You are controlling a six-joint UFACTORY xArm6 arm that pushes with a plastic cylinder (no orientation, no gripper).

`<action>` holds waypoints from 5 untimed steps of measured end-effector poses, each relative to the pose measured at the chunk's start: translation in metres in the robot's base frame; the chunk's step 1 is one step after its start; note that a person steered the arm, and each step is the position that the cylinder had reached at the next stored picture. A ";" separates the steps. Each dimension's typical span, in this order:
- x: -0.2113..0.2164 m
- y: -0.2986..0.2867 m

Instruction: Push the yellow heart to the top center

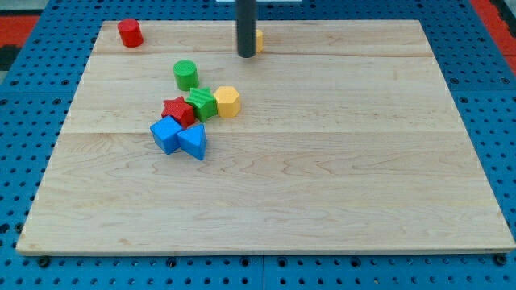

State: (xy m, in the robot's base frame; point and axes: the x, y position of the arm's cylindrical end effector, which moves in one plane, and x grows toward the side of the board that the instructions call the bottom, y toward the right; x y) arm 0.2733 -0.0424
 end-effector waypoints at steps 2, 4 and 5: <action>-0.042 0.034; 0.023 0.034; 0.023 0.089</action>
